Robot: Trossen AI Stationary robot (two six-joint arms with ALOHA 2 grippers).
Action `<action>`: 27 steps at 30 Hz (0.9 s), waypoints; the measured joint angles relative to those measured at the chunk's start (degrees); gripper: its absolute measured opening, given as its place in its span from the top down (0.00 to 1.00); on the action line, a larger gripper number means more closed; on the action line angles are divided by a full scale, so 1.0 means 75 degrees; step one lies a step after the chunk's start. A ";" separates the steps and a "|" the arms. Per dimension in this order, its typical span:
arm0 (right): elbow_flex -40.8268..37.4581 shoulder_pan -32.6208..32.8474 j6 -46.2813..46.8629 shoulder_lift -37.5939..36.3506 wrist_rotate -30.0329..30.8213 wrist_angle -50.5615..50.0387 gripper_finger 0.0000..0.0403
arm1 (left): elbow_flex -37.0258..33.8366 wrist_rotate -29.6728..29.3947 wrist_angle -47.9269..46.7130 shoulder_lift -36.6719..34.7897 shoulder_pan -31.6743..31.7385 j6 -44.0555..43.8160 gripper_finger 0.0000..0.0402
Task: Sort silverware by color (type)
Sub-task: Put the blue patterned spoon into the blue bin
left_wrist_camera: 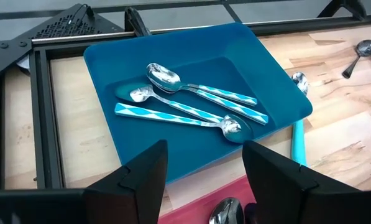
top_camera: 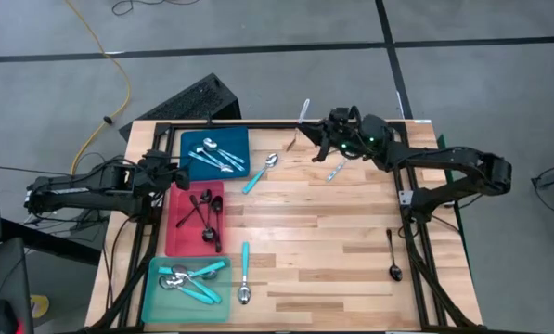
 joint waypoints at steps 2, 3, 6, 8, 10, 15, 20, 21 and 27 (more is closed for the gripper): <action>0.0364 -0.0009 -0.0083 0.0325 -0.0003 -0.0321 0.91 | 0.0000 0.0002 -0.0001 0.0000 -0.0001 -0.0024 0.52; 0.0651 -0.0012 -0.0165 0.0557 -0.0009 -0.0474 0.91 | 0.0000 0.0002 0.0000 0.0000 -0.0002 -0.0025 0.52; 0.1483 -0.0017 -0.0318 0.1269 -0.0077 -0.0933 0.91 | 0.0000 0.0017 -0.0001 0.0000 0.0000 -0.0034 0.52; 0.2025 -0.0039 -0.0372 0.1801 -0.0427 -0.1110 0.91 | 0.0000 0.0028 -0.0003 0.0000 0.0000 -0.0036 0.52; 0.2593 -0.0095 -0.0373 0.2324 -0.0843 -0.1281 0.91 | 0.0000 0.0036 -0.0004 0.0000 0.0000 -0.0034 0.52; 0.4188 -0.0196 -0.0379 0.3499 -0.1317 -0.2170 0.91 | 0.0000 0.0031 -0.0079 0.0000 0.0000 -0.0024 0.52; 0.5540 -0.0251 -0.0370 0.4649 -0.2055 -0.2308 0.91 | 0.0000 0.0033 -0.0099 0.0000 -0.0003 -0.0021 0.52; 0.5760 -0.0268 -0.0306 0.4842 -0.2171 -0.2322 0.91 | 0.0000 0.0031 -0.0099 0.0000 0.0000 -0.0018 0.52; 0.6583 -0.0447 0.0760 0.5933 -0.3359 -0.1259 0.91 | 0.0000 0.0034 -0.0108 0.0000 -0.0003 -0.0015 0.52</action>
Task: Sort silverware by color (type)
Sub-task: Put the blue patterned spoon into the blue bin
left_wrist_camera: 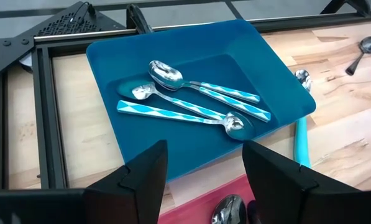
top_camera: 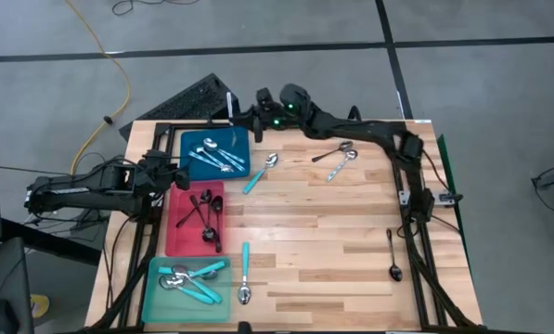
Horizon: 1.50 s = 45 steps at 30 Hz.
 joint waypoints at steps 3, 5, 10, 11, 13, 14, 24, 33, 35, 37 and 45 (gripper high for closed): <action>0.0223 -0.0056 0.0586 0.0443 -0.0288 0.0436 0.91 | 0.0000 0.0000 -0.0006 0.0000 0.0000 0.0000 0.52; 0.0348 -0.0074 0.0766 0.0714 -0.0302 0.0582 0.91 | 0.0000 0.0000 -0.0008 0.0000 0.0003 -0.0016 0.52; 0.0477 0.0012 0.0879 0.1310 -0.0083 0.0520 0.91 | 0.0000 0.0000 -0.0031 0.0003 0.0001 -0.0030 0.52; 0.0485 0.0014 0.0939 0.1405 -0.0086 0.0505 0.91 | 0.0000 0.0000 -0.0032 0.0000 0.0003 -0.0032 0.52; 0.0522 0.0031 0.1027 0.1589 -0.0085 0.0555 0.91 | 0.0000 0.0000 -0.0032 0.0000 0.0003 -0.0032 0.52; 0.0522 0.0038 0.1156 0.1667 -0.0090 0.0562 0.91 | 0.0000 -0.0003 -0.0032 0.0000 0.0003 -0.0035 0.52; 0.0784 0.0037 0.0793 0.1840 0.0334 -0.1294 0.91 | 0.0000 -0.0006 -0.0038 0.0000 0.0000 -0.0055 0.52; 0.3036 0.0286 -0.2125 0.1814 0.1796 -0.5236 0.91 | 0.0000 -0.0096 -0.0044 0.0000 0.0003 -0.0055 0.52; 0.3330 0.0302 -0.2522 0.1811 0.2099 -0.5482 0.91 | 0.0000 -0.0115 -0.0045 0.0000 0.0003 -0.0012 0.52; 0.3531 0.0362 -0.2760 0.1811 0.2546 -0.5558 0.91 | 0.0000 -0.0119 -0.0058 0.0000 0.0003 -0.0008 0.52; 0.3640 0.0607 -0.3513 0.1848 0.3958 -0.5717 0.91 | 0.0000 -0.0121 -0.0243 0.0000 0.0002 -0.0088 0.52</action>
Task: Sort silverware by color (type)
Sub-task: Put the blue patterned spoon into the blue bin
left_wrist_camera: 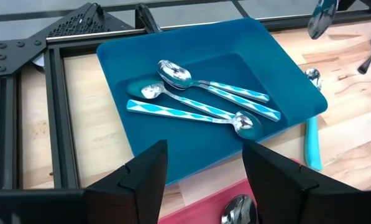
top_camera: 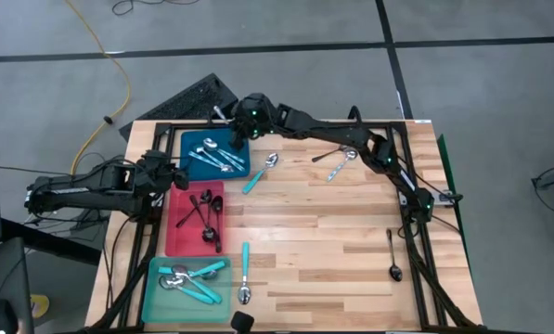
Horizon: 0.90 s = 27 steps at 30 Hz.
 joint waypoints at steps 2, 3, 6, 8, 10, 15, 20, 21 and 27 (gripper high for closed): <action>0.0009 0.0088 -0.0201 0.0149 0.0199 0.0247 0.91 | 0.0000 -0.0031 -0.0002 0.0000 0.0001 -0.0009 0.52; 0.0005 0.0107 -0.0204 0.0189 0.0198 0.0217 0.91 | 0.0000 -0.0031 -0.0002 0.0000 0.0001 -0.0014 0.52; -0.0002 0.0216 -0.0201 0.0454 0.0204 0.0406 0.91 | 0.0000 -0.0033 -0.0033 0.0000 -0.0001 -0.0104 0.52; 0.0001 0.0251 -0.0110 0.0543 0.0206 0.0448 0.91 | 0.0000 -0.0031 -0.0068 0.0001 0.0000 -0.0131 0.52; -0.0023 0.0224 0.0084 0.0617 0.0170 0.0435 0.91 | 0.0000 -0.0028 -0.0141 0.0000 0.0001 -0.0134 0.52; -0.0007 0.0258 0.0243 0.0847 0.0155 0.0613 0.91 | 0.0000 0.0018 -0.0195 0.0003 0.0001 -0.0140 0.52; -0.0006 0.0342 0.0238 0.1075 0.0093 0.0721 0.91 | 0.0000 0.0027 -0.0196 0.0003 -0.0001 -0.0200 0.52; -0.0009 0.0342 0.0244 0.1112 0.0082 0.0756 0.91 | 0.0000 0.0027 -0.0194 0.0003 0.0001 -0.0198 0.52; -0.0011 0.0413 0.0249 0.1350 -0.0028 0.0661 0.91 | 0.0000 0.0030 -0.0198 0.0003 0.0001 -0.0198 0.52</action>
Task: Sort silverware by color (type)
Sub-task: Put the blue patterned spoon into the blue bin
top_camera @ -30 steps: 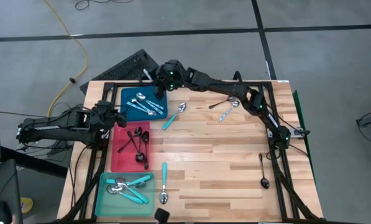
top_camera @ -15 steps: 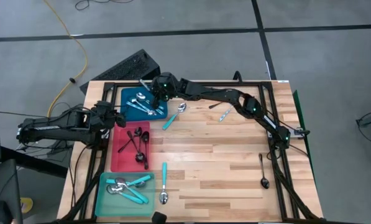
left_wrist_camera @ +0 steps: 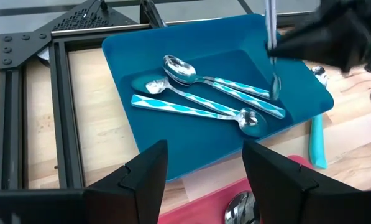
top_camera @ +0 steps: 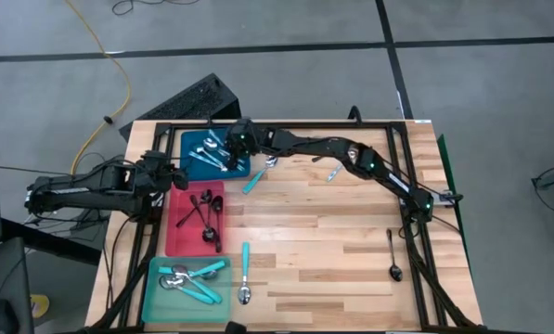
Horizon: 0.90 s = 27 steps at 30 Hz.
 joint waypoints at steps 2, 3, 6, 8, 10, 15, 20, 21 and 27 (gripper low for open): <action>-0.0009 0.0031 -0.0005 0.0001 -0.0023 0.0030 0.91 | 0.0000 0.0000 -0.0002 0.0000 0.0000 0.0000 0.52; -0.0002 0.0037 -0.0003 -0.0011 -0.0043 0.0084 0.91 | 0.0000 -0.0004 -0.0002 0.0000 0.0000 0.0000 0.52; 0.0008 0.0021 0.0000 -0.0031 -0.0055 0.0020 0.91 | 0.0000 -0.0006 -0.0002 0.0000 -0.0003 0.0000 0.52; 0.0006 0.0001 -0.0001 -0.0027 -0.0054 -0.0209 0.91 | 0.0000 -0.0006 -0.0002 0.0000 0.0000 0.0000 0.52; 0.0006 -0.0010 0.0000 -0.0023 -0.0050 -0.0385 0.91 | 0.0000 -0.0009 -0.0002 0.0000 0.0000 0.0000 0.52; 0.0006 0.0005 0.0000 -0.0023 -0.0052 -0.0466 0.91 | 0.0000 -0.0075 0.0000 0.0000 0.0000 0.0000 0.52; 0.0006 0.0014 0.0003 -0.0023 -0.0052 -0.0466 0.91 | 0.0000 -0.0114 0.0001 0.0000 -0.0001 -0.0009 0.52; 0.0006 0.0013 0.0002 -0.0020 -0.0050 -0.0472 0.91 | 0.0000 -0.0114 0.0001 0.0000 0.0000 -0.0045 0.52; 0.0000 0.0010 0.0222 0.0245 -0.0044 -0.0572 0.91 | 0.0000 -0.0103 0.0001 0.0000 0.0000 -0.0099 0.52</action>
